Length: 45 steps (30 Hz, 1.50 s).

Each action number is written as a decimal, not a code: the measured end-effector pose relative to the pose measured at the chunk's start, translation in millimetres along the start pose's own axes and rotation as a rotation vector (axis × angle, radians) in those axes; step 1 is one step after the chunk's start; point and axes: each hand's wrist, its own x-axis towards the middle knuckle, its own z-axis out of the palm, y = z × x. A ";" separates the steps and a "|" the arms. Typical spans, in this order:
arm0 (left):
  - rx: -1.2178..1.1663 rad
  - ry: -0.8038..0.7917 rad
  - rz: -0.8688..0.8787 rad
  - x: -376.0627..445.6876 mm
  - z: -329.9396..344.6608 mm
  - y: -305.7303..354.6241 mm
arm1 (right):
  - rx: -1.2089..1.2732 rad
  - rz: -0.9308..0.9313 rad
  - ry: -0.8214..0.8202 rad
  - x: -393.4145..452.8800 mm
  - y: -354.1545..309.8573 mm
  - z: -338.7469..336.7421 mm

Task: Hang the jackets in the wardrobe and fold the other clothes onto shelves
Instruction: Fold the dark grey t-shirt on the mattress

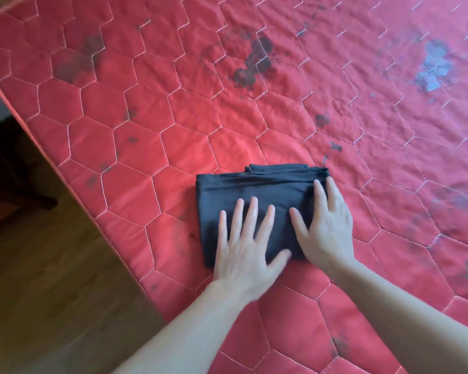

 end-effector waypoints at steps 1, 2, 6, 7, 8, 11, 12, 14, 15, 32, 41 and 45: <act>0.007 -0.040 -0.011 -6.1 3.3 2.2 | 0.075 0.129 0.002 -2.0 -3.2 -3.4; 0.030 -0.069 -0.031 -9.1 5.5 3.3 | 0.134 0.264 -0.010 -3.2 -5.3 -7.9; 0.047 -0.153 -0.096 2.6 0.4 16.3 | 0.432 0.525 -0.127 1.5 -8.6 -23.8; 0.039 -0.135 -0.099 5.2 -1.8 23.2 | 0.479 0.556 -0.167 3.5 -9.8 -26.4; 0.035 -0.112 -0.092 6.3 -2.8 29.3 | 0.511 0.579 -0.213 5.3 -9.9 -27.1; 0.002 -0.075 -0.100 8.1 3.4 38.0 | 0.664 0.703 -0.382 5.0 -8.5 -31.6; -0.011 -0.036 -0.095 8.0 6.0 37.0 | 0.743 0.748 -0.419 2.9 -6.6 -33.8; -0.064 0.037 -0.035 9.0 7.1 33.3 | 0.907 0.803 -0.429 -3.2 -2.3 -40.8; -0.120 0.043 0.001 10.9 6.0 31.0 | 0.978 0.806 -0.431 -6.5 -2.9 -46.5; -1.850 -0.574 -0.622 20.3 -75.6 10.0 | 1.054 0.289 -0.774 9.1 18.6 -92.9; -1.693 -0.345 -0.637 17.4 -136.3 2.6 | 1.064 0.256 -0.586 -3.5 -41.3 -129.1; -1.728 -0.278 -0.550 13.0 -211.3 8.3 | 1.095 0.175 -0.507 -7.6 -90.7 -197.0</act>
